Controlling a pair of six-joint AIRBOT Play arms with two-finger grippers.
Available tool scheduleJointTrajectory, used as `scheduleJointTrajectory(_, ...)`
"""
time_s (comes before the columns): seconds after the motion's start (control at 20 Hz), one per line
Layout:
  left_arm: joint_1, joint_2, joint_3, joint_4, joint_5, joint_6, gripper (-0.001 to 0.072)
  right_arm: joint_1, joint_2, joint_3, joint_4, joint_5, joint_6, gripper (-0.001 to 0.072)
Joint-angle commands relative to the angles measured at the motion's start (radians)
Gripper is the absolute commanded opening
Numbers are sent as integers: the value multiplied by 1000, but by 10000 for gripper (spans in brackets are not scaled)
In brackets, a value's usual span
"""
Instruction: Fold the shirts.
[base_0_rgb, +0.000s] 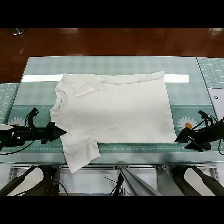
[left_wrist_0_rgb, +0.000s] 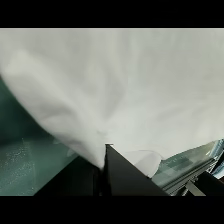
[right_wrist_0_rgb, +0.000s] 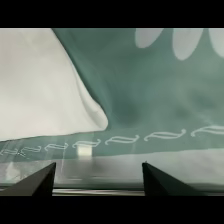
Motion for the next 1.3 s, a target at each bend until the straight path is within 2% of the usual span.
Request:
scheduleJointTrajectory(0.0,0,-1,0,0,1,1,28,2,-58,0,24,-47,-5,622)
scheduleJointTrajectory(0.55,0,-1,0,0,0,0,28,2,-183,0,274,-165,-129,620)
scheduleJointTrajectory(0.6,0,-1,0,0,0,1,28,2,-183,0,286,-166,-136,599)
scheduleJointTrajectory(0.65,0,-1,0,0,1,1,28,9,-183,0,295,-172,-140,545)
scheduleJointTrajectory(0.7,0,-1,0,0,3,1,28,26,-184,0,293,-181,-142,443)
scheduleJointTrajectory(0.8,0,-1,0,0,4,1,28,86,-183,1,291,-189,-183,17)
scheduleJointTrajectory(0.9,0,-1,5,-8,-3,-15,28,132,-183,22,293,-179,-190,23)
scheduleJointTrajectory(1.0,2,0,78,-79,-53,-21,28,139,-182,102,341,-136,-190,22)
scheduleJointTrajectory(1.15,-1,14,308,-332,-151,-21,26,140,-151,364,459,-77,-188,23)
scheduleJointTrajectory(1.25,-8,47,512,-492,-146,-34,26,140,-111,606,517,-98,-176,23)
